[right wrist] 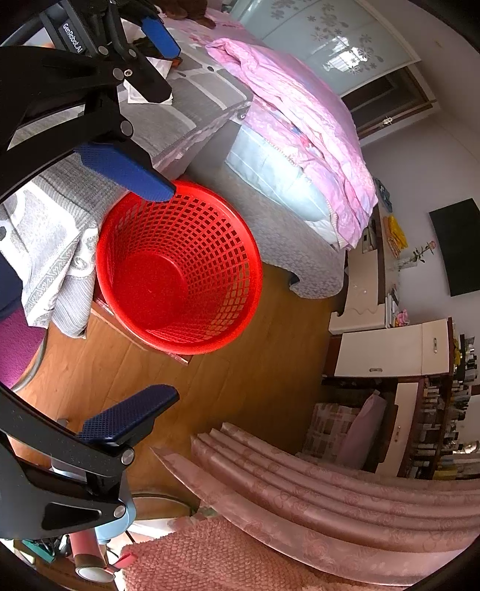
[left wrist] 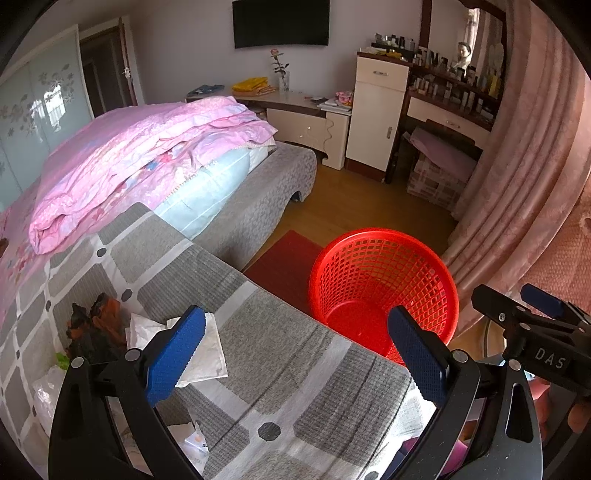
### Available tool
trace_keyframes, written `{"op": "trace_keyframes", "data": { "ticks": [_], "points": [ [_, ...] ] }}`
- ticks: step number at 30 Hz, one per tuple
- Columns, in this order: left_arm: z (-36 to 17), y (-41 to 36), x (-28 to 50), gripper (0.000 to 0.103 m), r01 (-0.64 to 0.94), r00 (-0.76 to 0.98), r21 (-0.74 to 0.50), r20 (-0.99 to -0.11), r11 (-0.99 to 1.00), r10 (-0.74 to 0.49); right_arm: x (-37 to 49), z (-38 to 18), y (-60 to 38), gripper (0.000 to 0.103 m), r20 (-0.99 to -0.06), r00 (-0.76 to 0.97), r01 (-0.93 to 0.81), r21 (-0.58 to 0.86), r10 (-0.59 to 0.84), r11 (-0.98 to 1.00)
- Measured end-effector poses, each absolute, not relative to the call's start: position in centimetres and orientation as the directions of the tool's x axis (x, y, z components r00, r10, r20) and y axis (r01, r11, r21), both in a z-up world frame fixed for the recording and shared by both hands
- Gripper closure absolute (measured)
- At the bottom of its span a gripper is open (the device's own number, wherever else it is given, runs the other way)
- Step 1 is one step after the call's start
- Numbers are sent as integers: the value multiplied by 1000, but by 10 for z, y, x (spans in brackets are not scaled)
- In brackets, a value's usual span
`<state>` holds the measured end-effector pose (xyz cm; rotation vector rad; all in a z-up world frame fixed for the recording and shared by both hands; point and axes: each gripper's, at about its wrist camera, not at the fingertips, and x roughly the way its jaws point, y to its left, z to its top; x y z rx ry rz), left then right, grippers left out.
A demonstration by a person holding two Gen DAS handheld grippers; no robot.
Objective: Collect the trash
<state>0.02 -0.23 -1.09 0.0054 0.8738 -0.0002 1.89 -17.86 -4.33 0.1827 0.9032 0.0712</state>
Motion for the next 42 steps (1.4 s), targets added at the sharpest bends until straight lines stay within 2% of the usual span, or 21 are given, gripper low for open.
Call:
{"op": "trace_keyframes", "data": {
  "ticks": [42],
  "points": [
    [-13, 1, -1, 8, 1, 637, 2, -771, 1000, 1, 15, -51, -177, 7, -780, 610, 21, 189, 138, 982]
  ]
}}
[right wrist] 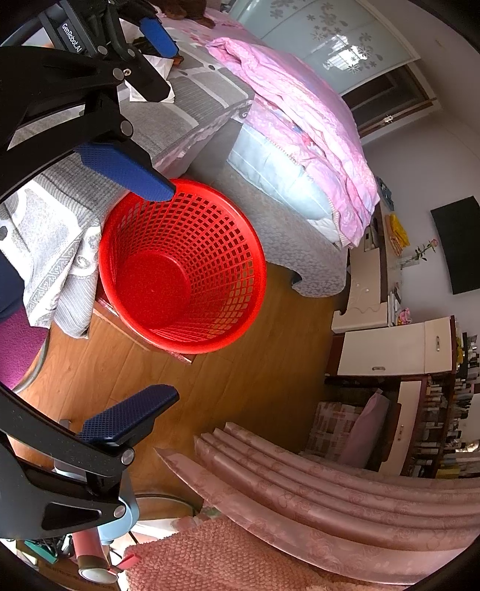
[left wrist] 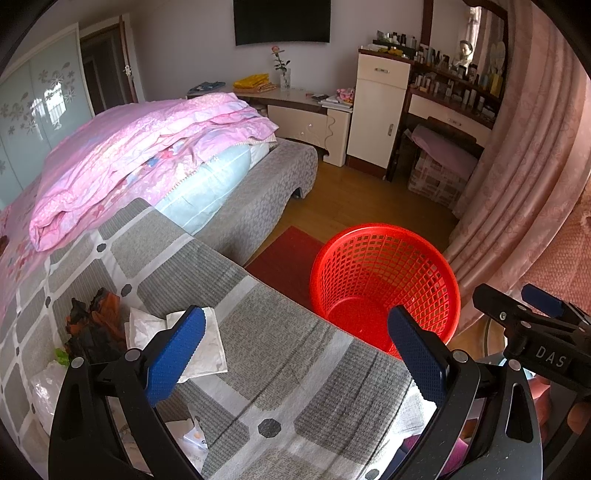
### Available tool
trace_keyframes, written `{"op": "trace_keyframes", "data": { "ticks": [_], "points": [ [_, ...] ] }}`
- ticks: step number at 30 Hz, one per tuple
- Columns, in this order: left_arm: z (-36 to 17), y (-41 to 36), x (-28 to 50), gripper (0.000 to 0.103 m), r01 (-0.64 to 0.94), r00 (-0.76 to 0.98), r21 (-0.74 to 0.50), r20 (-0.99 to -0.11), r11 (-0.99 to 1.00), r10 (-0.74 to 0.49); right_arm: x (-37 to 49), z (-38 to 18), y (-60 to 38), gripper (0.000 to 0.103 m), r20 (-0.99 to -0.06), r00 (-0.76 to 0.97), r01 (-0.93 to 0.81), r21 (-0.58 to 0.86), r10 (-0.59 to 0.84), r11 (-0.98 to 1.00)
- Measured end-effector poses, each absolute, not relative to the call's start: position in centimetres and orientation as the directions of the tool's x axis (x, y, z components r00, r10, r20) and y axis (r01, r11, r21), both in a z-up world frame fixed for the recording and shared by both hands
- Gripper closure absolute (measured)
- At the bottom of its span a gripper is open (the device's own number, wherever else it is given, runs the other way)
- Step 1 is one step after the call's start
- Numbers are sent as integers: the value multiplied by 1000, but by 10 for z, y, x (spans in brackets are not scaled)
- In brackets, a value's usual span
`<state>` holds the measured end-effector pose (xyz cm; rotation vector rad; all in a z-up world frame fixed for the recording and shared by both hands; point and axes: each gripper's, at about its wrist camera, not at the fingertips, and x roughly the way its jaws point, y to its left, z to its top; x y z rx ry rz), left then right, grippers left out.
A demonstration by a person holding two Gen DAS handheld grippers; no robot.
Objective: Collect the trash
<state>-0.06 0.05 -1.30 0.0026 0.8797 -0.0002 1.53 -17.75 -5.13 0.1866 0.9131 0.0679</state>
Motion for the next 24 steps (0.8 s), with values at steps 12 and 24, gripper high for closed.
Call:
{"op": "trace_keyframes", "data": {
  "ticks": [12, 24],
  "points": [
    [-19, 3, -7, 8, -5, 633, 0, -774, 1000, 4, 16, -53, -179, 7, -782, 607, 18, 190, 140, 982],
    [-10, 10, -11, 8, -31, 626, -4, -779, 1000, 16, 10, -61, -177, 7, -790, 596, 16, 192, 145, 981]
  ]
}}
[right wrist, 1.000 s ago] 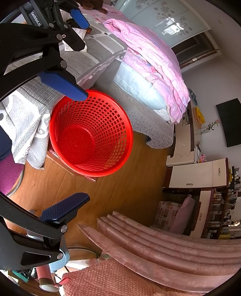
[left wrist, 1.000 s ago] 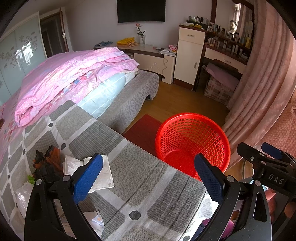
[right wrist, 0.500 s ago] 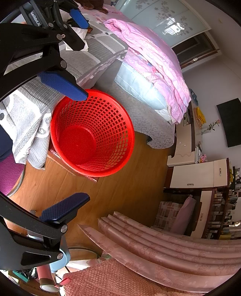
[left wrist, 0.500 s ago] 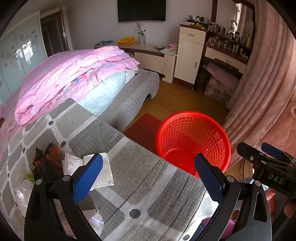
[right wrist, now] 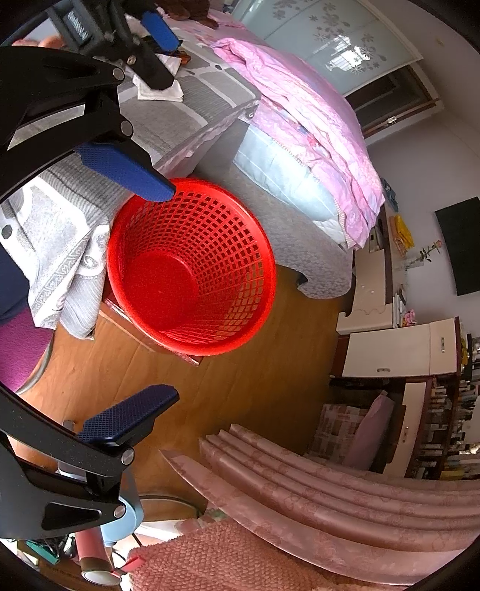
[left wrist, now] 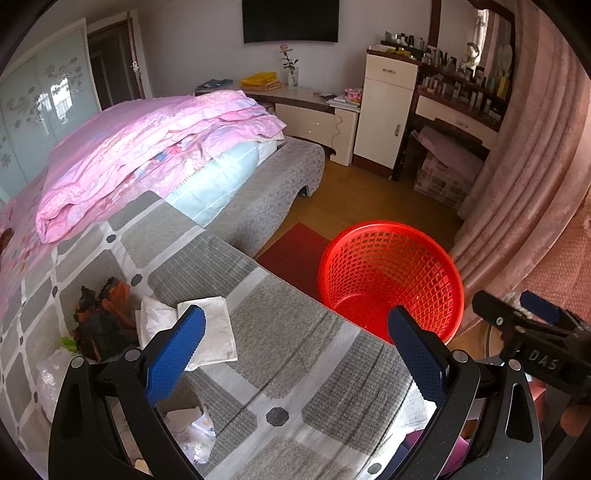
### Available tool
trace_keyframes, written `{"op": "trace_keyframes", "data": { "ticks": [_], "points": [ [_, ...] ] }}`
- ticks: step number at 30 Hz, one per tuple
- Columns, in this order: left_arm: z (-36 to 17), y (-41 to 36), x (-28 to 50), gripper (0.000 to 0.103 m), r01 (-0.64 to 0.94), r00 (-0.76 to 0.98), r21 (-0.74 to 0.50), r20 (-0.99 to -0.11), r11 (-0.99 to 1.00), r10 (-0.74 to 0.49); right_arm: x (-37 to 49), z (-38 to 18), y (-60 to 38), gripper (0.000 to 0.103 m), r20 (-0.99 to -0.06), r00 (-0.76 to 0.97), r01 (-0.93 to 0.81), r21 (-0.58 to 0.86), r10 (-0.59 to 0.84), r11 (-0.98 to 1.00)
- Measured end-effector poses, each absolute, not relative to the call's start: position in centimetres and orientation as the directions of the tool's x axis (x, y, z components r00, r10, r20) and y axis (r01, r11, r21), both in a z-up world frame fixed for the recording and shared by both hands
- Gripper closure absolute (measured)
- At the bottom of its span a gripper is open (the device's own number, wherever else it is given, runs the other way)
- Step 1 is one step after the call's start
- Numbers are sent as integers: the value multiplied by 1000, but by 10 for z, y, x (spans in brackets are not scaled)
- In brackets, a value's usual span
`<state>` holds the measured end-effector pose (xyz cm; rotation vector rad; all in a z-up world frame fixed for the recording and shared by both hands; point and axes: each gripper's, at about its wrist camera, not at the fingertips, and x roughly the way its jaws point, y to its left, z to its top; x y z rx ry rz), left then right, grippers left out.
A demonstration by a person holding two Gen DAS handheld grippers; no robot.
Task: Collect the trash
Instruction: 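Grasp the white foam sheet with the left tool while the right tool grasps the wipes packet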
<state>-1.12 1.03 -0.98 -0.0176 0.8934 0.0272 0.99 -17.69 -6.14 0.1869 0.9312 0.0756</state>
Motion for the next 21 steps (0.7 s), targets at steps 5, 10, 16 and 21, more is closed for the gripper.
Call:
{"op": "trace_keyframes", "data": {
  "ticks": [5, 10, 16, 21],
  "points": [
    [0, 22, -20, 8, -59, 626, -25, -779, 998, 18, 9, -64, -168, 7, -796, 584, -11, 191, 161, 981],
    [16, 39, -34, 8, -101, 640, -30, -767, 994, 42, 7, -64, -151, 7, -797, 572, -58, 195, 193, 979],
    [35, 67, -54, 8, -157, 646, -14, -757, 987, 92, 3, -70, -126, 7, -809, 538, -128, 200, 237, 971],
    [51, 106, -73, 8, -213, 650, -17, -749, 977, 128, 0, -68, -107, 7, -806, 519, -197, 214, 287, 957]
  ]
}}
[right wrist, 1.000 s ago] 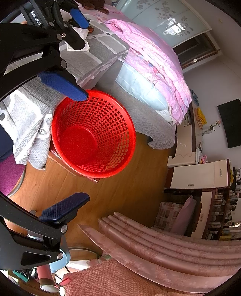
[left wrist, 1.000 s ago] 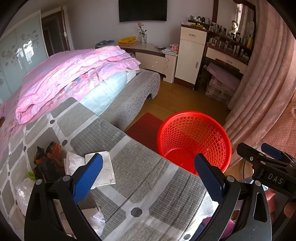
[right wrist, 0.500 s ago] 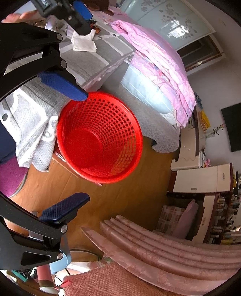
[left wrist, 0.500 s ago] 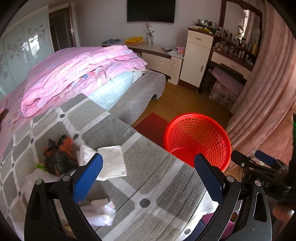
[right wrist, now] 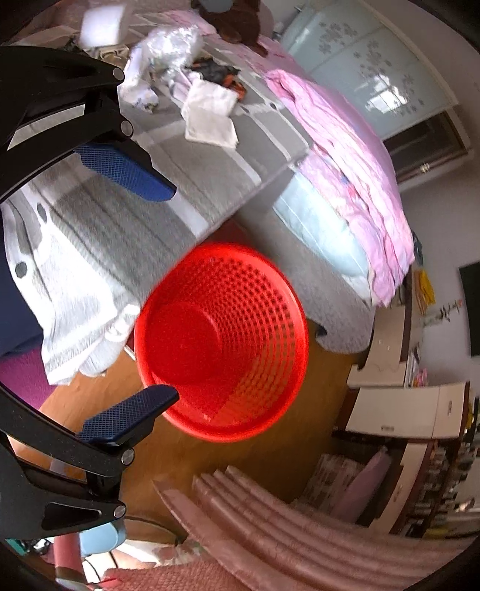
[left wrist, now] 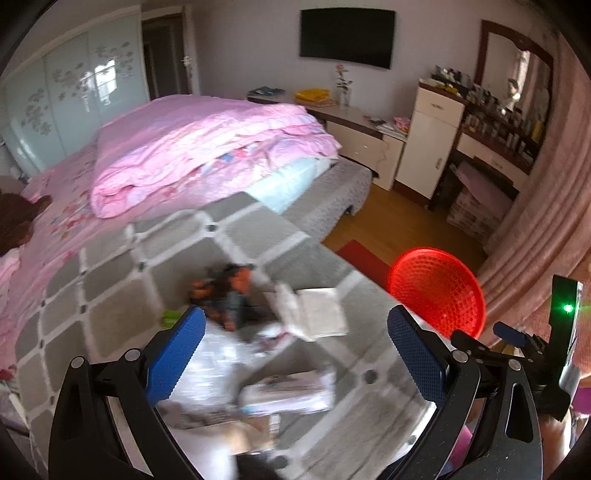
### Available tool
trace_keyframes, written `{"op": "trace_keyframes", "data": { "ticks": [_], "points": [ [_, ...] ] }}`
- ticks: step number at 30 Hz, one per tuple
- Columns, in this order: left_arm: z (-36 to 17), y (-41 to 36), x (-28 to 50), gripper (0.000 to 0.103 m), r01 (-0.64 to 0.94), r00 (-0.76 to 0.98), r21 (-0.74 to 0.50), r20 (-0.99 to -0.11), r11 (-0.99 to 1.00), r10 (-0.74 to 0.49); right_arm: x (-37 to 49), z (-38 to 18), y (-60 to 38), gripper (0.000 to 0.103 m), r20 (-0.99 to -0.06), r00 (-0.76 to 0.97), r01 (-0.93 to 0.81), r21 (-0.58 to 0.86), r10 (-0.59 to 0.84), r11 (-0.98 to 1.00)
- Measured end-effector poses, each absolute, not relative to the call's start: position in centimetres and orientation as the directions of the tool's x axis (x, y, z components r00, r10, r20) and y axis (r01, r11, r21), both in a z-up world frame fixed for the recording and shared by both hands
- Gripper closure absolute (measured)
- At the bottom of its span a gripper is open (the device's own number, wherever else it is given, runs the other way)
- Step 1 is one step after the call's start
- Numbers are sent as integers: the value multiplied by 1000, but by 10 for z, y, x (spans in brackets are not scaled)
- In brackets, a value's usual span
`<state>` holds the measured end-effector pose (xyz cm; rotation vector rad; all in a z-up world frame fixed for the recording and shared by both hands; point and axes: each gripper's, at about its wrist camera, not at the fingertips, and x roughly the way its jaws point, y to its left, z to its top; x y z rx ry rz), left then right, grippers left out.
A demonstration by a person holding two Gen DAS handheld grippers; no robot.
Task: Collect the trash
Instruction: 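Grasp the white foam sheet with the left tool while the right tool grasps the wipes packet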
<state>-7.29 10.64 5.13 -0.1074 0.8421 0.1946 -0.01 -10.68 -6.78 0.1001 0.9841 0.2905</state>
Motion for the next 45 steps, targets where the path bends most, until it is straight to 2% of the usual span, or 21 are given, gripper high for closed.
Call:
{"op": "trace_keyframes", "data": {
  "ticks": [8, 22, 27, 30, 32, 37, 45],
  "points": [
    [62, 159, -107, 8, -327, 628, 16, -744, 945, 230, -13, -60, -59, 7, -787, 467, -383, 232, 404, 894],
    [59, 205, -155, 8, -419, 591, 19, -753, 908, 289, -46, -36, 26, 8, -753, 361, -684, 188, 551, 705],
    [56, 203, -164, 8, -388, 585, 38, -762, 921, 278, -49, -46, 43, 18, -785, 309, -718, 177, 536, 673],
    [56, 197, -170, 8, -355, 595, 34, -762, 934, 254, -49, -52, 51, 31, -799, 276, -733, 184, 534, 655],
    [56, 193, -173, 8, -330, 608, 13, -762, 944, 223, -49, -56, 54, 49, -810, 260, -738, 184, 526, 649],
    [53, 179, -179, 8, -279, 617, -19, -770, 960, 164, -52, -61, 55, 69, -816, 241, -739, 197, 526, 645],
    [34, 165, -185, 8, -252, 594, -33, -794, 967, 128, -48, -55, 43, 72, -801, 261, -721, 210, 539, 661]
  ]
}}
